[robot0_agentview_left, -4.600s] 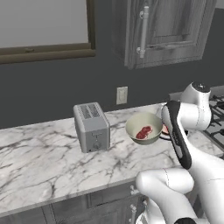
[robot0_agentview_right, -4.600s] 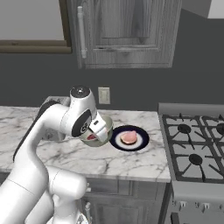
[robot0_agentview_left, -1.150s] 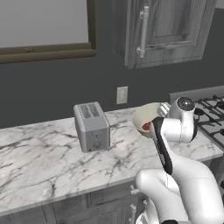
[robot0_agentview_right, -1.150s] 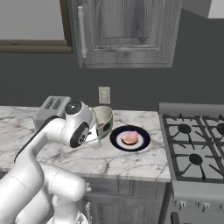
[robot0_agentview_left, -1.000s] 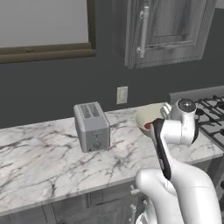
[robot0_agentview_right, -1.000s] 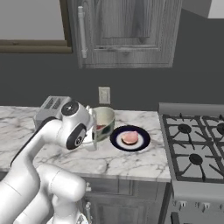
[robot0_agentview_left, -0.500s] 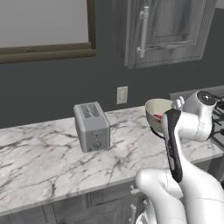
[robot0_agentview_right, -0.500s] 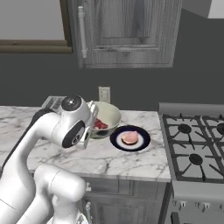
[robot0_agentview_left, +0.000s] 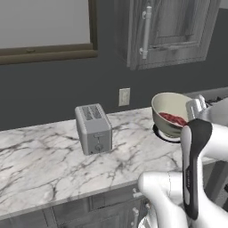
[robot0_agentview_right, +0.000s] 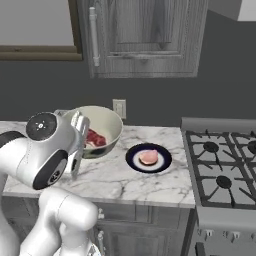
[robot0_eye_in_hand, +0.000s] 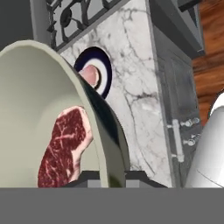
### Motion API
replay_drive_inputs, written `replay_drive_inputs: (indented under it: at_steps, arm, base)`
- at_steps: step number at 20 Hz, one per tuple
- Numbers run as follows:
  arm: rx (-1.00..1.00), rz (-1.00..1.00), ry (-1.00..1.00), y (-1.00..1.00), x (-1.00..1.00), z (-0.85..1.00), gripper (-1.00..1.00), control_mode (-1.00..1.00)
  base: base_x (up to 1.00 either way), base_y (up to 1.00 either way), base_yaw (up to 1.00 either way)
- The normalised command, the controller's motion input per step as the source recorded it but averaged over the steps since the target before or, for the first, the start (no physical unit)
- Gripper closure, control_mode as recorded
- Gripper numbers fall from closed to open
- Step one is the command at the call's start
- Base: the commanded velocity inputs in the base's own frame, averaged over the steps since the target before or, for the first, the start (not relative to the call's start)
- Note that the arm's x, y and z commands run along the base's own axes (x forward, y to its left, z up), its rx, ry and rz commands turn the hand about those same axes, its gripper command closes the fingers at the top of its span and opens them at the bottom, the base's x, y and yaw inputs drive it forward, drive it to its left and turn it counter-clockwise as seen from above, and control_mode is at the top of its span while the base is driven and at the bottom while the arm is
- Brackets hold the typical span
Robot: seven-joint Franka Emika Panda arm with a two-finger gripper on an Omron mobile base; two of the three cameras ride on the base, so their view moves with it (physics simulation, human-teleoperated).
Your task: Place one of the steaks on the plate and the other in the bowl. Then place the bowl in the fridge.
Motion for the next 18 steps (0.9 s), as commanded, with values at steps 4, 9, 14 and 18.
replay_drive_inputs:
  at_steps: [4,9,14,18]
  arm:
    - [-0.07,0.10,-0.18,0.35,-0.93,0.51,1.00,-1.00]
    - [-0.13,0.09,-0.20,0.33,-0.78,0.59,1.00,-1.00]
    - [-0.01,0.01,-0.02,0.05,-0.20,0.04,1.00,1.00]
    - [0.00,0.00,0.00,0.00,0.00,0.00,1.00,1.00]
  base:
    - [0.00,0.00,0.00]
    - [0.00,0.00,0.00]
    - [-0.47,0.24,0.04]
    - [-0.57,0.95,0.04]
